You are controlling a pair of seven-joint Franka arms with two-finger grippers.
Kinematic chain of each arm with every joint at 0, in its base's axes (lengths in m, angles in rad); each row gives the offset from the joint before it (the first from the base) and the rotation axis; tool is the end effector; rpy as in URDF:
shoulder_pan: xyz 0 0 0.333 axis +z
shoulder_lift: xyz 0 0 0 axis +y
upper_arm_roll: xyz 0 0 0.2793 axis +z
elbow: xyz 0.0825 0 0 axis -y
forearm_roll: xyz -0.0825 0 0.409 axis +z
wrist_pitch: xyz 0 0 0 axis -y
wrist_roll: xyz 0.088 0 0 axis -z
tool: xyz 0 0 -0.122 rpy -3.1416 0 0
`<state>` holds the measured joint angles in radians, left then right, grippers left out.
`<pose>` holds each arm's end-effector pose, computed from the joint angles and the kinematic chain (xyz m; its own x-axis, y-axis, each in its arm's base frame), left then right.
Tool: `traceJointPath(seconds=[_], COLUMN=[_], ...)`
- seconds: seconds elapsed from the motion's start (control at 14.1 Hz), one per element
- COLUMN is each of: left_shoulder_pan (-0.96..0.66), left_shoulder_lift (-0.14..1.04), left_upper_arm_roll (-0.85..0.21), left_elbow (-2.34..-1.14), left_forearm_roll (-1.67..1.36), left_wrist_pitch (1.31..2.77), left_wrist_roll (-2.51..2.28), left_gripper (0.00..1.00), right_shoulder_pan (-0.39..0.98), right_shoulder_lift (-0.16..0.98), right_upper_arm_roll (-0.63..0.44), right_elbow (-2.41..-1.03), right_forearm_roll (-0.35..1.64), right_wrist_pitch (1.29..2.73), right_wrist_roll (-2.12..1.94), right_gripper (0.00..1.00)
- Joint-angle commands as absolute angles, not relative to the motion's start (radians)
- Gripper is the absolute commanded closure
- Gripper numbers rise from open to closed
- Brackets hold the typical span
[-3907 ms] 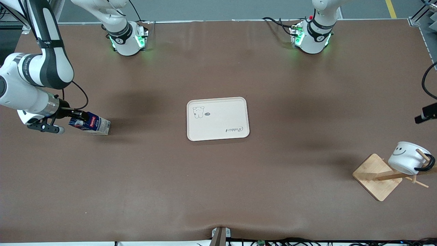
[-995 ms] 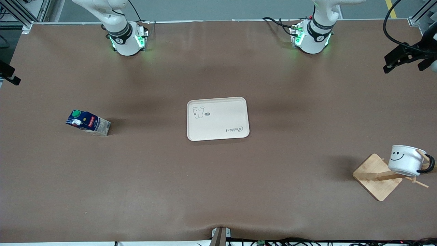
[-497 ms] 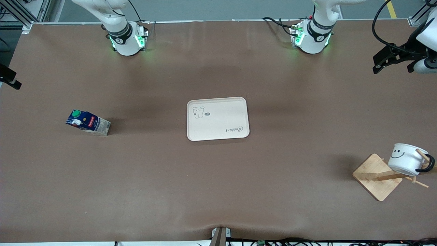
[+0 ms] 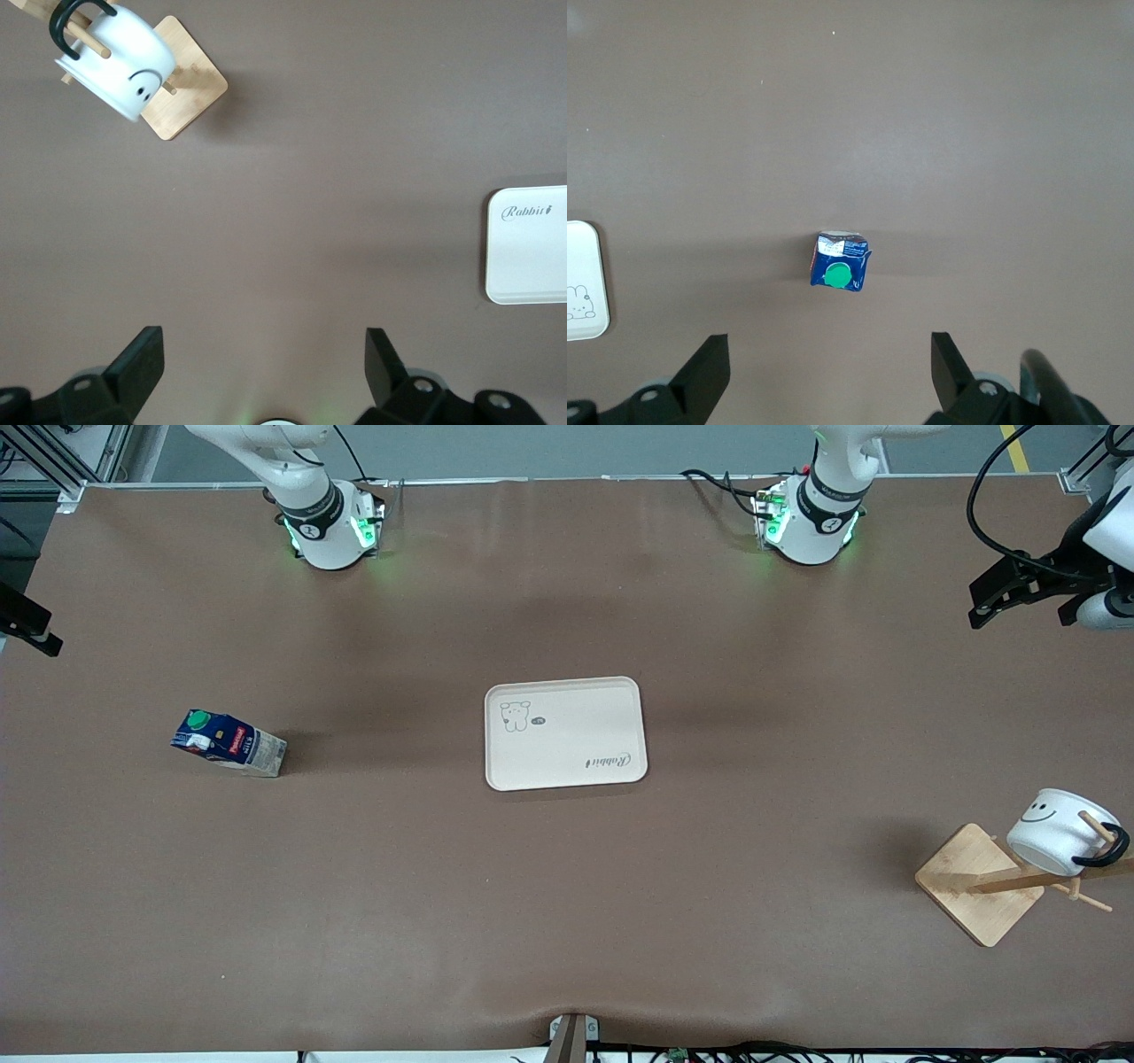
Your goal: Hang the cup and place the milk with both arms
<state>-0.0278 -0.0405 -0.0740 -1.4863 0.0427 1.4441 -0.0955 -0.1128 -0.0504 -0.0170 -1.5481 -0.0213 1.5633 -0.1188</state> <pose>0.5521 -0.0516 0.6262 1.0000 -0.0009 0.0027 -0.0008 -0.9990 -0.0453 0.5609 -0.0761 0.6123 0.9980 -0.0110 0.0627 -0.0127 -0.9995 0.0280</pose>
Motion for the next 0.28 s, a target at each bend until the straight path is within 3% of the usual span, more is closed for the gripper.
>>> traceJointPath(seconds=[0.0, 0.21], left_shoulder_pan=[-0.026, -0.023], left_shoulder_lift=[-0.029, 0.001], left_upper_arm_roll=[-0.075, -0.071], left_elbow=[-1.466, -1.46], left_forearm_roll=[0.043, 0.029], left_wrist_pitch=[1.44, 1.442], left_wrist_roll=[-0.092, -0.091], left_gripper=[0.0, 0.0], right_shoulder_pan=[-0.103, -0.112], right_shoulder_lift=[-0.043, -0.043], right_upper_arm_roll=[-0.015, -0.018], right_elbow=[-1.529, -1.528], right_forearm_roll=[-0.043, -0.041], right_wrist_pitch=[1.56, 1.557], right_wrist_roll=[-0.127, -0.236], right_gripper=[0.0, 0.0])
